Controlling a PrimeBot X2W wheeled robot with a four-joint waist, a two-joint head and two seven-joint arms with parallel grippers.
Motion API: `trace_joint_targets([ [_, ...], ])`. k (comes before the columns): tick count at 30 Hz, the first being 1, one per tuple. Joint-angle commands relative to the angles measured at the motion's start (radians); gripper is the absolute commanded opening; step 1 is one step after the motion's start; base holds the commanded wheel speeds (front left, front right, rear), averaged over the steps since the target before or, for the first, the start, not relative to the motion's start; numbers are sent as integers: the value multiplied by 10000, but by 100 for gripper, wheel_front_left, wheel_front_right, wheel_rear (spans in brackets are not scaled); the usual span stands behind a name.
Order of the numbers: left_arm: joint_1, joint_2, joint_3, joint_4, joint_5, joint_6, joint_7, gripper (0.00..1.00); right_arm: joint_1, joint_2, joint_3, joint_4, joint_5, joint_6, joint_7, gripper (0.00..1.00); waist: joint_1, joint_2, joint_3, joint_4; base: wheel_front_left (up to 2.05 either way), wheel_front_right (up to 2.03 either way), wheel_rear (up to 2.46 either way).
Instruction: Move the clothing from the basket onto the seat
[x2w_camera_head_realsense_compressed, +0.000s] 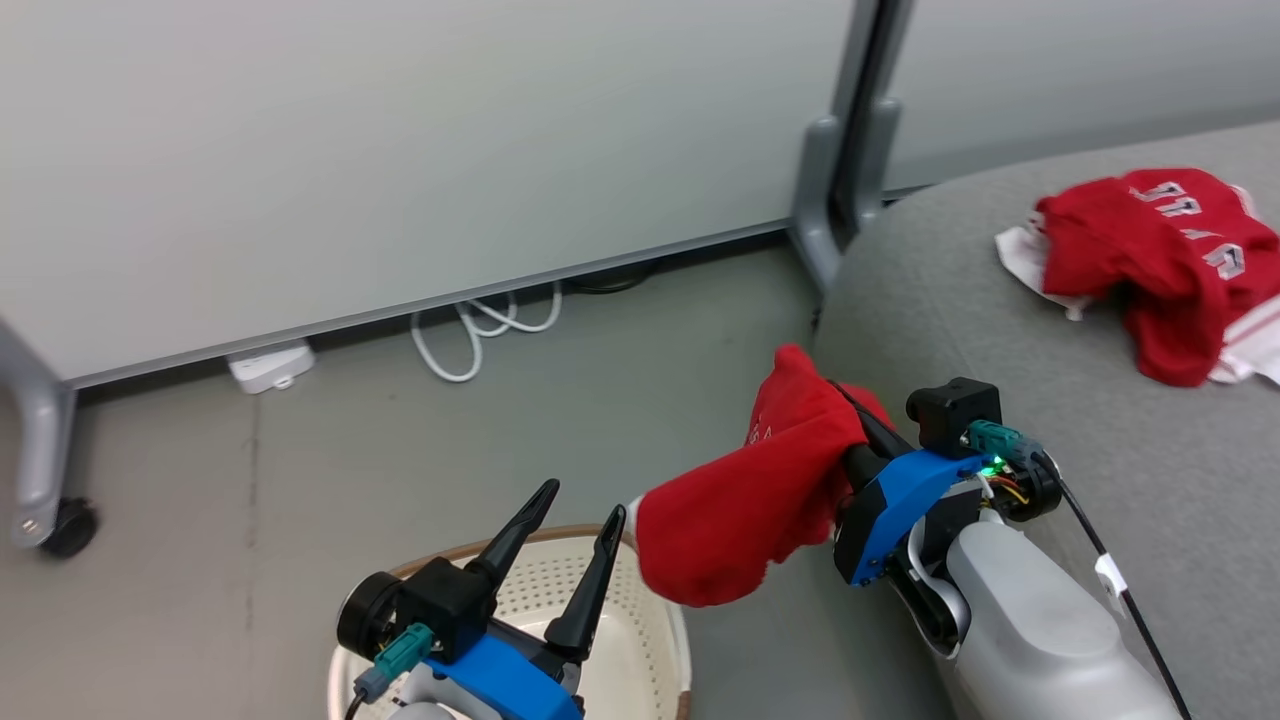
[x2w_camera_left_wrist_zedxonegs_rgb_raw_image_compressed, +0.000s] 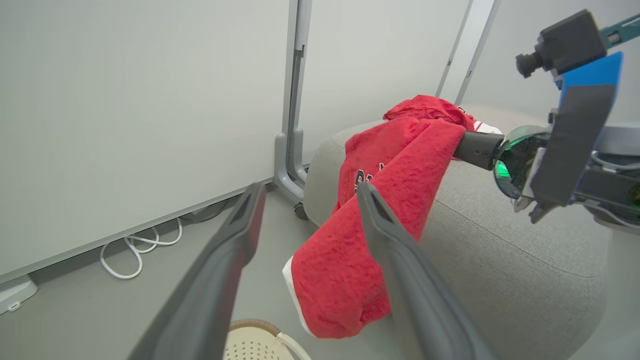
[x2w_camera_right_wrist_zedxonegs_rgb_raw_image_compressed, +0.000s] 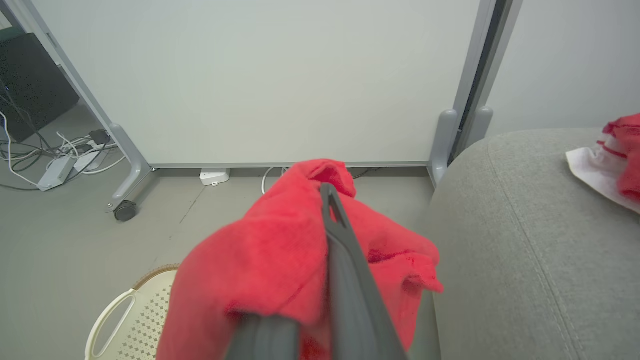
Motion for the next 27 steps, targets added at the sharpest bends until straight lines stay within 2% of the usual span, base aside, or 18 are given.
trace_joint_targets([
  [1, -120, 87, -4, 21, 0, -42, -33, 100, -83, 27, -23, -20, -21, -11, -59, 0, -1, 0, 99, -592, 0, 0, 0],
  [10, -56, 252, -8, 41, -79, -43, -33, 100, -109, 273, -90, 79, 11, -11, -158, 0, -1, 0, 40, -2484, 0, 0, 0],
  [16, 2, 262, -26, 10, -63, -43, -31, 100, 26, 331, 9, 54, 235, -11, -177, 0, -1, 0, -43, -3460, 0, 0, 0],
  [20, -33, 226, -71, 25, -67, -44, -33, 100, 127, 251, 74, 74, 305, -11, -160, 0, -1, 0, -52, -3799, 0, 0, 0],
  [27, -71, 241, -193, 31, -70, -44, -33, 100, 211, 186, 105, 68, 397, -11, -203, 0, -1, 0, 25, -3951, 0, 0, 0],
])
